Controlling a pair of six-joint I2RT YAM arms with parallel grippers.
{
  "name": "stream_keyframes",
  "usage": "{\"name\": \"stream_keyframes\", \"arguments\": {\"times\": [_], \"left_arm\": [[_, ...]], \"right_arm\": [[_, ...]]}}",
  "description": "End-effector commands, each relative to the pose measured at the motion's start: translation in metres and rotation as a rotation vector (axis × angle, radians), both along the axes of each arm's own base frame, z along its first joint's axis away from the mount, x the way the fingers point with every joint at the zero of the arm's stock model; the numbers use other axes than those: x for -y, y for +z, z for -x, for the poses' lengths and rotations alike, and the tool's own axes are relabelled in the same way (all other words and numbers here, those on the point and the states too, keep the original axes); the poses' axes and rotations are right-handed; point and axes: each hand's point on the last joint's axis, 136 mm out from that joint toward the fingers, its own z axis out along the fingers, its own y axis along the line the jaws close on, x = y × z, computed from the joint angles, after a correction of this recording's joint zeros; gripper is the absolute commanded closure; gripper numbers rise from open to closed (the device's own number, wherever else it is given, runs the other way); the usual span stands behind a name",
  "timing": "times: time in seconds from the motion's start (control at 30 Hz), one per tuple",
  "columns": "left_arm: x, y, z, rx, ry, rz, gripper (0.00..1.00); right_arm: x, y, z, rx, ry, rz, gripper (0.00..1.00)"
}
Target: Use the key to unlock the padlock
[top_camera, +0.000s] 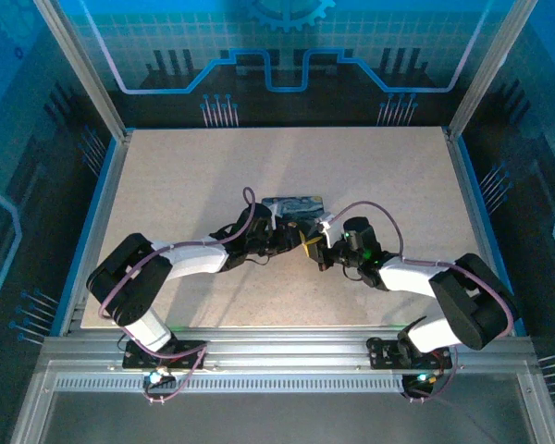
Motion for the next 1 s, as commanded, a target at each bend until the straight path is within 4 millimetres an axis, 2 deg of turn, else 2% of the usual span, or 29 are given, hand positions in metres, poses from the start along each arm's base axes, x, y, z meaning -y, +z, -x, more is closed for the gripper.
{"name": "stream_keyframes", "arguments": {"times": [0.0, 0.17, 0.6, 0.67, 0.8, 0.97], "left_arm": [[0.019, 0.023, 0.009, 0.025, -0.073, 0.072, 0.89], [0.020, 0.019, 0.008, 0.014, -0.069, 0.078, 0.88], [0.024, -0.008, 0.005, -0.029, -0.056, 0.077, 0.89], [0.024, -0.011, 0.005, -0.033, -0.054, 0.076, 0.86], [0.023, -0.016, 0.004, -0.040, -0.050, 0.073, 0.73], [0.021, -0.021, 0.003, -0.048, -0.040, 0.073, 0.67]], "right_arm": [[-0.027, 0.072, -0.021, 0.185, 0.064, -0.188, 1.00], [-0.028, 0.070, -0.020, 0.169, 0.067, -0.197, 1.00], [-0.017, 0.027, -0.009, -0.024, 0.011, -0.133, 1.00], [-0.016, 0.019, -0.007, -0.054, 0.008, -0.109, 1.00], [-0.011, 0.003, -0.001, -0.124, -0.005, -0.072, 1.00], [-0.004, -0.007, 0.001, -0.212, -0.033, -0.016, 1.00]]}}
